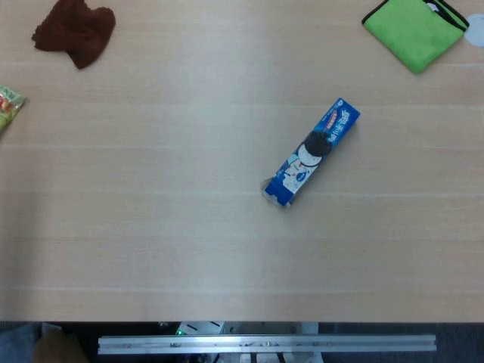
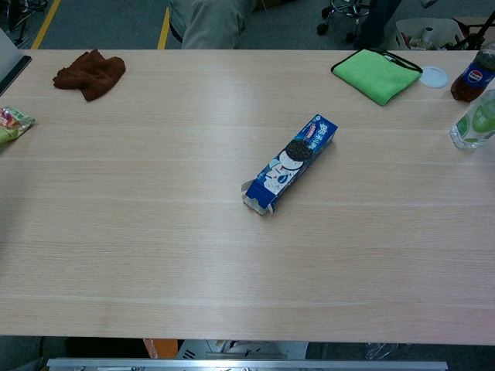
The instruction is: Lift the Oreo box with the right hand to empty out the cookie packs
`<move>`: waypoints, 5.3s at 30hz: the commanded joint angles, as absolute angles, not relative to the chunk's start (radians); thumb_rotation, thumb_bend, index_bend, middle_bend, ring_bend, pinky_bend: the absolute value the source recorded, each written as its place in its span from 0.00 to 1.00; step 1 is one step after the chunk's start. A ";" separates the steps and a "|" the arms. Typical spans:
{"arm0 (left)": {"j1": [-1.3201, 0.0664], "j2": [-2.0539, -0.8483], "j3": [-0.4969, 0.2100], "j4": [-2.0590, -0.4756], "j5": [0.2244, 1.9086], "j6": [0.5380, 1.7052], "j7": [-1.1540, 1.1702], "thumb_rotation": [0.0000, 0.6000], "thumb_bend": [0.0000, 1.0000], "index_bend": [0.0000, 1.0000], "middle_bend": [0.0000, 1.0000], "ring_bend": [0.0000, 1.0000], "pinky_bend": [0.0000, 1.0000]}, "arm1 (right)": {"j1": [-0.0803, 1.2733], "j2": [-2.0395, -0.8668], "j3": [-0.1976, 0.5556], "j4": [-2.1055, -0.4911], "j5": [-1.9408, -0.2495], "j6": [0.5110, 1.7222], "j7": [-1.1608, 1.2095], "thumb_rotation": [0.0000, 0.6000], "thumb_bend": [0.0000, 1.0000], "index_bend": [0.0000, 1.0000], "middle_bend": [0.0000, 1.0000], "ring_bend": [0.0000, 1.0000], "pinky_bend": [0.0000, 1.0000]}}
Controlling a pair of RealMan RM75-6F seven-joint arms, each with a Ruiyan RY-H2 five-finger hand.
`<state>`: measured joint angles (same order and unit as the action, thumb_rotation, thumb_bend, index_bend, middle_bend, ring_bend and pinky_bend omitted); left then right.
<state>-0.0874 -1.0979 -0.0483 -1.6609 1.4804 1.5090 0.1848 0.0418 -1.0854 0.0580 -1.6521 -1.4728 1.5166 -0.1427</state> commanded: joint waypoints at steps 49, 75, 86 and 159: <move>-0.026 -1.045 -0.030 -1.687 1.515 1.582 0.098 1.00 0.26 0.25 0.26 0.26 0.32 | 0.756 -1.505 0.142 -1.467 -1.262 0.721 -0.581 1.00 0.08 0.27 0.28 0.24 0.33; -0.005 -1.045 -0.049 -1.628 1.474 1.586 0.018 1.00 0.26 0.25 0.26 0.26 0.32 | 0.894 -1.734 0.082 -1.187 -1.132 0.678 -0.683 1.00 0.12 0.27 0.29 0.24 0.32; -0.005 -1.047 -0.053 -1.617 1.466 1.577 0.010 1.00 0.26 0.26 0.26 0.26 0.32 | 0.907 -1.742 0.074 -1.147 -1.213 0.748 -0.662 1.00 0.18 0.45 0.41 0.40 0.37; -0.015 -1.076 -0.047 -1.577 1.483 1.552 -0.006 1.00 0.26 0.26 0.26 0.26 0.32 | 1.027 -1.662 0.062 -1.391 -0.790 0.857 -0.894 1.00 0.18 0.35 0.35 0.30 0.38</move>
<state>-0.0156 -1.0760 -0.0470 -1.5767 1.4831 1.5517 -0.0055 1.0331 -1.6455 0.0462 -1.4108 -0.8074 0.8615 -0.9131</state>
